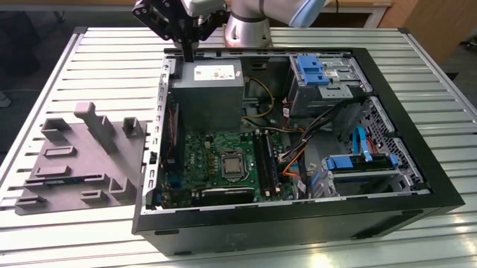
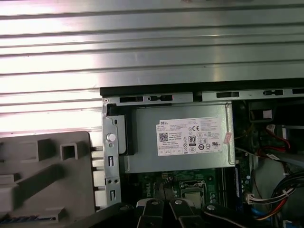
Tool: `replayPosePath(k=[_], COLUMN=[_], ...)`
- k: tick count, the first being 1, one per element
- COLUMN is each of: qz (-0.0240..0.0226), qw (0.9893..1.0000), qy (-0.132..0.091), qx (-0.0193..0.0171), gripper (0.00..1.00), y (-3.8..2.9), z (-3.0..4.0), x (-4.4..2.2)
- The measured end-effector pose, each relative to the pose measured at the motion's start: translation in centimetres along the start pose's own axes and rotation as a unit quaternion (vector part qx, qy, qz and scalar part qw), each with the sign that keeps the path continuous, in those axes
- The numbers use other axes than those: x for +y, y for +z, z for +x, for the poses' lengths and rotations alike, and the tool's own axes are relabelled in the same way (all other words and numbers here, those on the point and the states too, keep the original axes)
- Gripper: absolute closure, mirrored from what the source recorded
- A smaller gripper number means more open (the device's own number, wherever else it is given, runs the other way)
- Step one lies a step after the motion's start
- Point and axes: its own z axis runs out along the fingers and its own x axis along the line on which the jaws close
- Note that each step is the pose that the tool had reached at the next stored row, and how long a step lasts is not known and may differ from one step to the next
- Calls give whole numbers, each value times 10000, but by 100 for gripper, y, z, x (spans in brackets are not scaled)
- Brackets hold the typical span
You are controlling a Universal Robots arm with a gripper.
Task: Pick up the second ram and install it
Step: 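Reach for the second ram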
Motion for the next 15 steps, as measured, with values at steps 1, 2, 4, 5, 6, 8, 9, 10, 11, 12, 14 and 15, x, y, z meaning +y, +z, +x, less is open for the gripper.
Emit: replayPosePath(k=[1,2,4,5,6,8,9,10,11,12,14,15], qz=[0,0,0,0,0,0,0,1,0,0,0,0], qw=[10000,10000,10000,10000,10000,10000,10000,10000,10000,10000,10000,10000], qy=[0,0,0,1,1,0,0,0,0,0,0,1], qx=[0,0,0,0,0,0,0,1,0,0,0,0], gripper=[89,89,89,89,89,89,89,89,89,89,89,89], y=[-1,-1,-2,-2,-3,-4,-5,-5,-5,-6,-7,-8], z=[14,33,65,80,96,131,151,169,189,208,243,261], x=[-1,-3,-5,-6,-7,-10,-11,-13,-14,-16,-18,-20])
